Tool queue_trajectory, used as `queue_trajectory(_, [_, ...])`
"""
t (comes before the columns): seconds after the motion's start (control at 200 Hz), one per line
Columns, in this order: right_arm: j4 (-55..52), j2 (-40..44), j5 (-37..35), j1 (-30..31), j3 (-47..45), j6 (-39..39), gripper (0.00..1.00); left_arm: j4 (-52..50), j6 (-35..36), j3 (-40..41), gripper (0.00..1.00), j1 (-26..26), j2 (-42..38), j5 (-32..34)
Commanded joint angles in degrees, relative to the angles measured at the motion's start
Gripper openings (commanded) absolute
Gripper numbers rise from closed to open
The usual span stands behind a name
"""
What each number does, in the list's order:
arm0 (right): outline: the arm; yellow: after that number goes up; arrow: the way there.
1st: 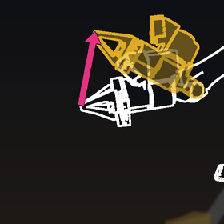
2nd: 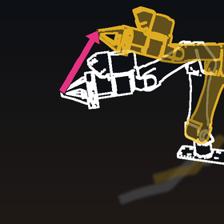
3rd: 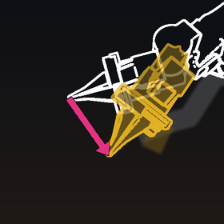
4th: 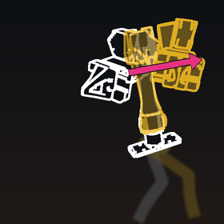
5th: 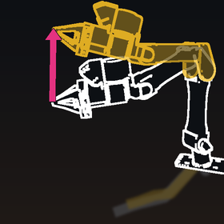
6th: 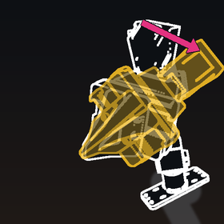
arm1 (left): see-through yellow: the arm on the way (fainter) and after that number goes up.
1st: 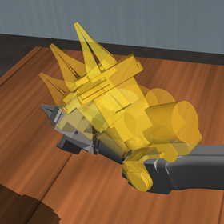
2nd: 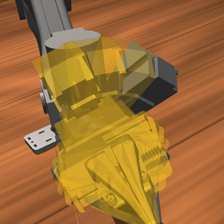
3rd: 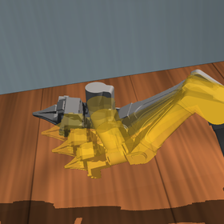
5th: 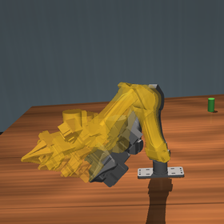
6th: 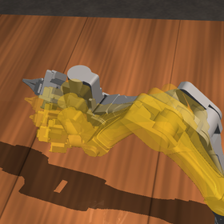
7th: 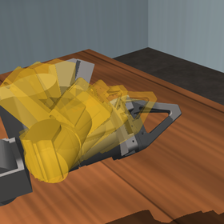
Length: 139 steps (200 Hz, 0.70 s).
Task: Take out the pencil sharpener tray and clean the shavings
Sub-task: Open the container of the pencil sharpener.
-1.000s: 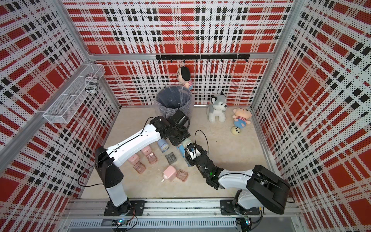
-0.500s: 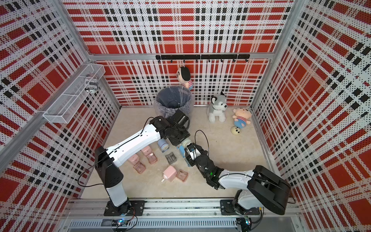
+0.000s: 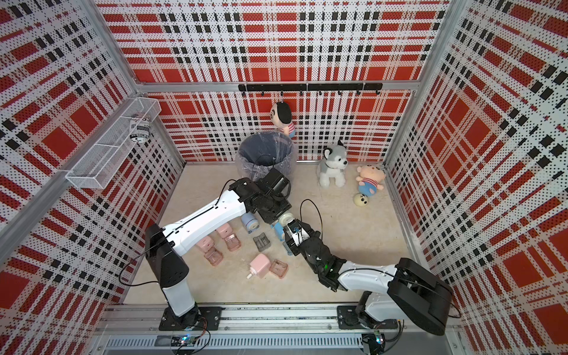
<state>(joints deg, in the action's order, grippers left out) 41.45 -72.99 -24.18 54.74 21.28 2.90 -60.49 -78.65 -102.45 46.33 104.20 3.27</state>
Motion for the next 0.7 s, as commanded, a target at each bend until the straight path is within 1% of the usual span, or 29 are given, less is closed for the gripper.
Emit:
queue_trajectory(0.0, [2.4,3.0,0.2,0.6,-0.6,-3.7,0.51,0.5,0.1,-0.7,0.14,-0.5,-0.5,4.4])
queue_trajectory(0.311, [0.4,4.7,0.1,1.6,-1.0,-3.9,0.51,0.1,-0.5,-1.3,0.13,-0.5,-0.2,6.7])
queue_trajectory(0.506, [-1.6,3.3,-2.8,3.1,0.1,-2.8,0.51,-0.6,-0.4,-2.0,0.13,-0.5,0.4,7.7])
queue_trajectory(0.691, [-1.6,3.7,-3.8,4.5,0.0,-3.1,0.51,-0.9,-0.5,-2.1,0.13,-0.6,0.4,9.0])
